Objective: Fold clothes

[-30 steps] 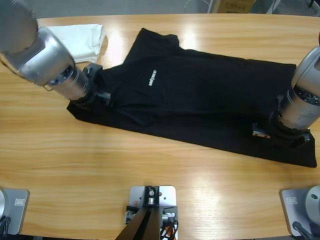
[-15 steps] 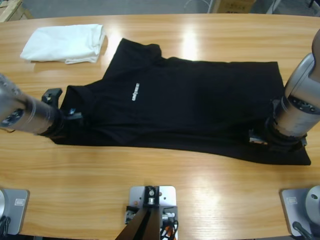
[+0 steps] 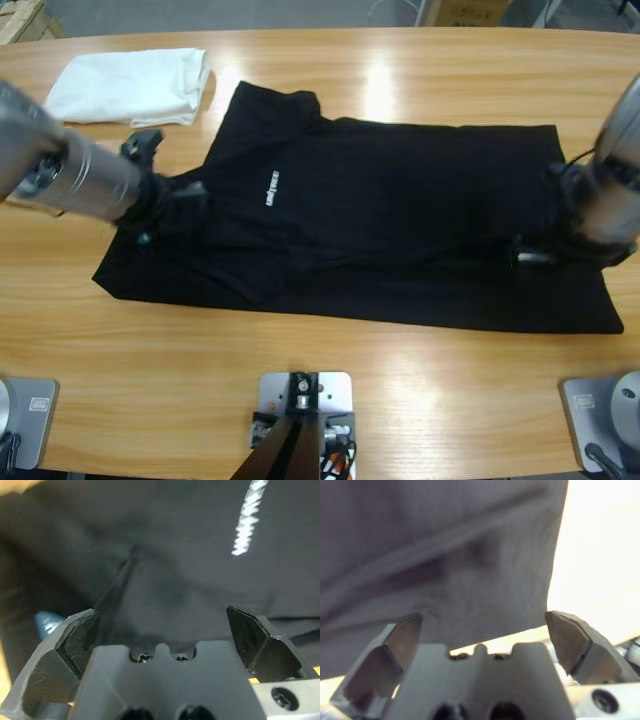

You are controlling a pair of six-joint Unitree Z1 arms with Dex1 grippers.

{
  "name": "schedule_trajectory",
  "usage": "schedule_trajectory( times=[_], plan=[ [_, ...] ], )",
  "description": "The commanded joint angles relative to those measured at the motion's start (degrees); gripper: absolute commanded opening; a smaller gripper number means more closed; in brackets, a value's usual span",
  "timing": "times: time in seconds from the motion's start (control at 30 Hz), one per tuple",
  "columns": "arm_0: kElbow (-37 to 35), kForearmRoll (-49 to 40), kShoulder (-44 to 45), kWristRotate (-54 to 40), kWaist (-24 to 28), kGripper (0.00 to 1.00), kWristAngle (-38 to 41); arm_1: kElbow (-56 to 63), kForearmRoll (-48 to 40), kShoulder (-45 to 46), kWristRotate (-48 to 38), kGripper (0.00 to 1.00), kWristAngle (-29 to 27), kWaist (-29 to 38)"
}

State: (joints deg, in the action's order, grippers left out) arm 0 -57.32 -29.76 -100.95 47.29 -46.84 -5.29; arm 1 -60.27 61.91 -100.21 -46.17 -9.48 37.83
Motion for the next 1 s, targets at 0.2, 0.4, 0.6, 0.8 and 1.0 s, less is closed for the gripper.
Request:
schedule_trajectory(
  times=[0.2, 0.4, 0.6, 0.8, 1.0],
  plan=[
    [-4.3, -5.6, 0.9, -1.7, -5.6, 0.987, 2.3, 6.8, -10.5, 12.5, 1.3, 0.82, 16.3, -16.1],
    [-5.8, -6.5, 2.9, -1.2, -10.9, 0.987, 2.3, 9.1, -18.6, 15.3, -6.4, 0.197, 20.3, -10.9],
    [-5.5, -5.0, 1.4, -3.6, -11.7, 0.987, 1.7, 7.7, -19.4, 10.7, -14.1, 0.792, 22.4, -10.1],
    [-7.2, -3.9, 0.7, -3.5, -11.7, 0.987, 1.8, 7.7, -23.2, 5.5, -19.4, 0.789, 25.4, -10.1],
    [-6.6, -4.0, 0.3, -3.6, -11.7, 0.987, 2.2, 8.1, -27.9, 0.6, -22.6, 0.739, 28.3, -10.1]
  ],
)
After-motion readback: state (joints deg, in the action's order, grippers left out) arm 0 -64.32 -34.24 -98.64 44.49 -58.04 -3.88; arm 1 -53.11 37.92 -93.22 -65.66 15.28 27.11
